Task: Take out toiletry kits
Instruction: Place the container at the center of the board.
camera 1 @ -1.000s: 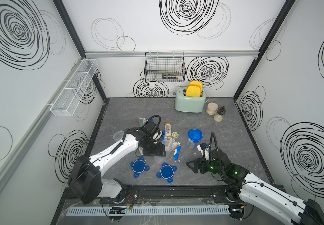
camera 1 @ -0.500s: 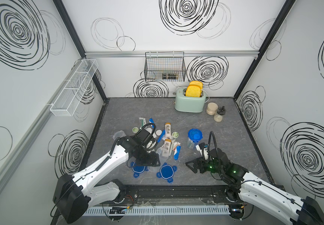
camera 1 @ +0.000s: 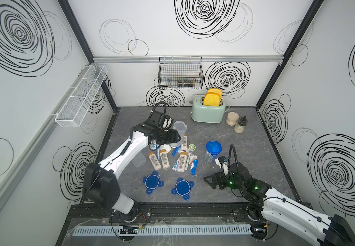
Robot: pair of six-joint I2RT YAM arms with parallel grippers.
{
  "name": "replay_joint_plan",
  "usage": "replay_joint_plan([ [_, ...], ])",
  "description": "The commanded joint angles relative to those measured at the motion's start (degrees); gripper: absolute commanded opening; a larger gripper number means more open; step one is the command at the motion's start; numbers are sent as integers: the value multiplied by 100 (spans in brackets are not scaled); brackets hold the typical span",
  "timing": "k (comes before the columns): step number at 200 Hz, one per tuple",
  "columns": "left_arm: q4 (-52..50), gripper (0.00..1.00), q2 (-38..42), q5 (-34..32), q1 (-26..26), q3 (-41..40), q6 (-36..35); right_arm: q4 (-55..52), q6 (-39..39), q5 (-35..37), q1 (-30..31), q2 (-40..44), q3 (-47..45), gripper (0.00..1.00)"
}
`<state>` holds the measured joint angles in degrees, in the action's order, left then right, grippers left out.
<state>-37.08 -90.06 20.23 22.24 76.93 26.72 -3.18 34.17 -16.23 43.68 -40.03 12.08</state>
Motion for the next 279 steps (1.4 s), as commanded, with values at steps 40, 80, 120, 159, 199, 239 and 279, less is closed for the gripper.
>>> replay_joint_plan([
  [40, 1723, 15, -1739, -882, -138, 939, -132, -3, -79, -32, -52, -92, 68, 92],
  [80, 1927, 20, -2468, -994, -237, 1152, -174, -26, -70, -105, -52, -32, 43, 92],
  [120, 2078, 32, -2798, -1153, -346, 1106, -187, -55, -60, -143, -53, 39, 60, 92],
  [159, 2203, 53, -3043, -950, -375, 1111, -202, -170, 14, -149, -48, 197, 30, 92],
  [199, 1994, 85, -2965, -1123, -324, 1092, -202, -237, 80, -140, -44, 347, -10, 92],
  [239, 1556, 100, -2788, -1396, -199, 1167, -416, -252, 88, -148, -44, 320, 10, 91],
  [279, 1465, 96, -1967, -1647, -134, 851, -370, -271, 87, -58, -44, 325, 19, 91],
])
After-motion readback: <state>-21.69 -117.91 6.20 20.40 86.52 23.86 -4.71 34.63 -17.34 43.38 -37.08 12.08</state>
